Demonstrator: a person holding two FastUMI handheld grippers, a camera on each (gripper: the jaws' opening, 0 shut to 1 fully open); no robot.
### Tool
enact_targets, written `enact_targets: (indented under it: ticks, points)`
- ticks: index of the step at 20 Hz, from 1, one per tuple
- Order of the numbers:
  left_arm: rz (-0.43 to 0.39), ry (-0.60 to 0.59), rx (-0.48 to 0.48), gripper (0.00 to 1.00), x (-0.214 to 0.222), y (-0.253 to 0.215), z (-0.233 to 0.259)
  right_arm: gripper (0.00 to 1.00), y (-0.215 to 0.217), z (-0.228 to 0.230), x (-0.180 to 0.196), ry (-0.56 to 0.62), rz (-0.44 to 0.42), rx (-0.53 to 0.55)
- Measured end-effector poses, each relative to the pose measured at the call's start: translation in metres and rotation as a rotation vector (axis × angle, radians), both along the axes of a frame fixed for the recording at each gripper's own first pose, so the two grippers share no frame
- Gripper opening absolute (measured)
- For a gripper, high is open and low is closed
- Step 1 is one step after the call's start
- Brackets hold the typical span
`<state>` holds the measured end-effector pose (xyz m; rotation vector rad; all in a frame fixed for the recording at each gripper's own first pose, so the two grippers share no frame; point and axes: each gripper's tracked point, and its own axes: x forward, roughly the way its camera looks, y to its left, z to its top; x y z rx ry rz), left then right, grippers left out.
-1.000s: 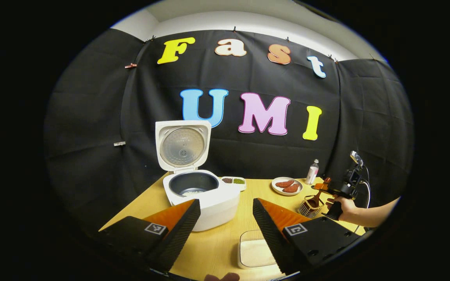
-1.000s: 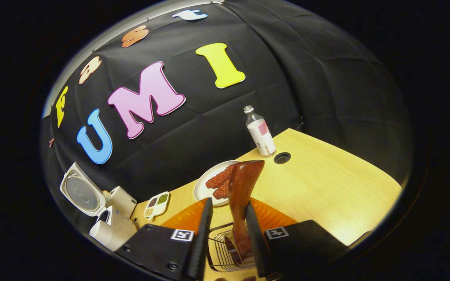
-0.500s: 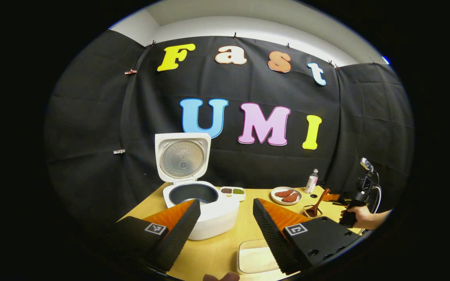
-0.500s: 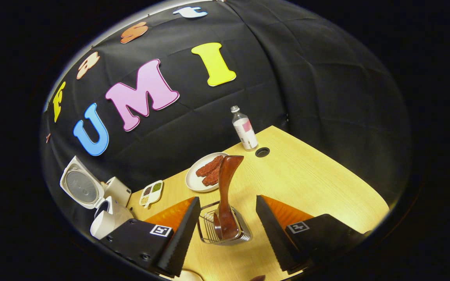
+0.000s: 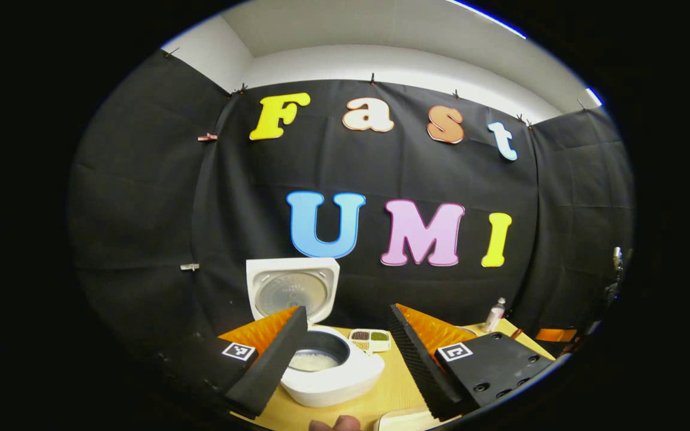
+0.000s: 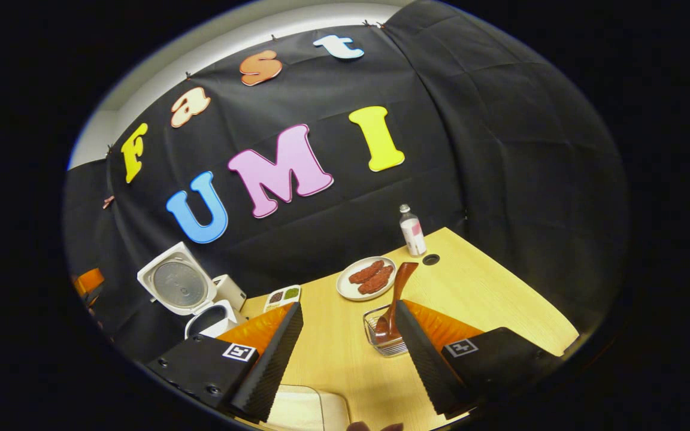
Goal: Close the left gripper, press the button to open the rice cooker; take a wooden spoon from the chopstick holder with the right hand, scoop a spoonful of rice and pour it into the rice cooker, then put the wooden spoon back into the chopstick holder.
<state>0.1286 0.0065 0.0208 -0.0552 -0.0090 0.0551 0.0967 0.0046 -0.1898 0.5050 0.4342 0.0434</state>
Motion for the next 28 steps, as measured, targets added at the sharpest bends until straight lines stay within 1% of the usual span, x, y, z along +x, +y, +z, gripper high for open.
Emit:
enact_targets:
  ticks: [2, 4, 7, 13, 15, 20, 21, 23, 25, 27, 28]
  points:
    - [0.036, -0.02, 0.001, 0.94, 0.026, 0.018, 0.014, 0.98, 0.008, 0.017, -0.018, -0.022, 0.021, -0.005]
    - [0.062, -0.034, 0.013, 0.96, 0.055, 0.034, 0.028, 0.98, 0.013, 0.026, -0.033, -0.036, 0.05, -0.036]
    - [0.102, -0.047, 0.064, 0.94, 0.1, 0.059, 0.04, 0.98, 0.021, 0.033, -0.058, -0.038, 0.098, -0.078]
    - [0.161, -0.008, 0.101, 0.94, 0.184, 0.097, 0.044, 0.98, 0.032, 0.041, -0.104, -0.028, 0.111, -0.085]
    - [0.189, 0.026, 0.106, 0.94, 0.212, 0.117, 0.04, 0.98, 0.031, 0.043, -0.117, -0.02, 0.096, -0.089]
    - [0.238, 0.095, 0.031, 0.94, 0.273, 0.149, 0.021, 0.98, 0.02, 0.047, -0.142, -0.008, 0.025, -0.111]
    - [0.242, 0.106, 0.033, 0.94, 0.283, 0.153, 0.017, 0.98, 0.018, 0.045, -0.147, 0.001, 0.012, -0.119]
    - [0.243, 0.137, 0.075, 0.94, 0.303, 0.157, 0.005, 0.98, 0.015, 0.045, -0.156, 0.013, -0.016, -0.123]
    - [0.236, 0.192, 0.119, 0.94, 0.316, 0.16, -0.014, 0.98, 0.01, 0.044, -0.162, 0.026, -0.039, -0.13]
    - [0.234, 0.253, 0.103, 0.93, 0.319, 0.162, -0.036, 0.98, 0.007, 0.044, -0.166, 0.034, -0.055, -0.134]
    - [0.246, 0.278, 0.08, 0.93, 0.317, 0.165, -0.044, 0.98, 0.007, 0.045, -0.166, 0.036, -0.06, -0.134]
